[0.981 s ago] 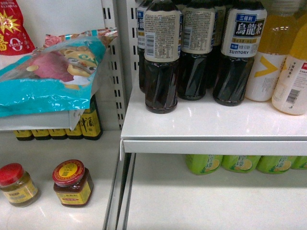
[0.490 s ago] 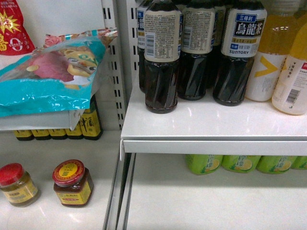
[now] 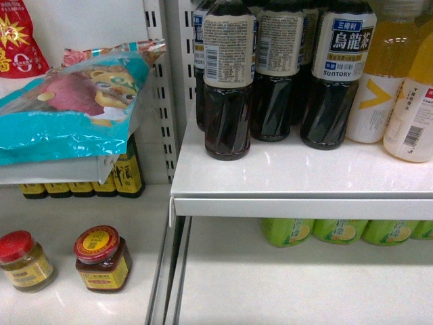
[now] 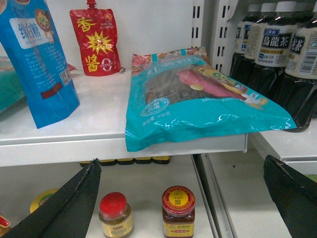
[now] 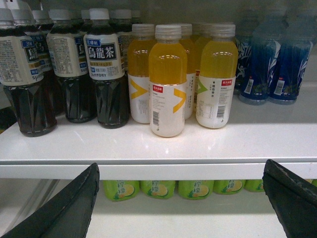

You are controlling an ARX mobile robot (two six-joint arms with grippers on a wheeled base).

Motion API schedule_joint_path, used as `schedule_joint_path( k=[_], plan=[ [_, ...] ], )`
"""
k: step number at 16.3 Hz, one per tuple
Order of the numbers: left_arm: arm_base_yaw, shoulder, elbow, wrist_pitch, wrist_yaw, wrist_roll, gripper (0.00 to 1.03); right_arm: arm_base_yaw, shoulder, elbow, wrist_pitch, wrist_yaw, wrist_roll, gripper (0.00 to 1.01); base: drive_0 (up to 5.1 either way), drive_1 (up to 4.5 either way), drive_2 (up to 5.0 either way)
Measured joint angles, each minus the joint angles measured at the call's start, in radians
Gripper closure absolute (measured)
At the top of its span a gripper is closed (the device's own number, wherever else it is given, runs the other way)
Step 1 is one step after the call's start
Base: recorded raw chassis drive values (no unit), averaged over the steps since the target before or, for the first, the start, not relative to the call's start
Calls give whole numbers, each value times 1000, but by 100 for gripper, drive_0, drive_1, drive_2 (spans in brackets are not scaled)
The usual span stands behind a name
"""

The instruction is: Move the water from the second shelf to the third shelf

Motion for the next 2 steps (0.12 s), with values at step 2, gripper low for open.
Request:
schedule_joint_path(
  k=[2],
  plan=[
    [0, 0, 0, 0, 0, 0, 5, 0, 0, 0, 0, 0, 0, 3, 0, 0, 0]
  ],
)
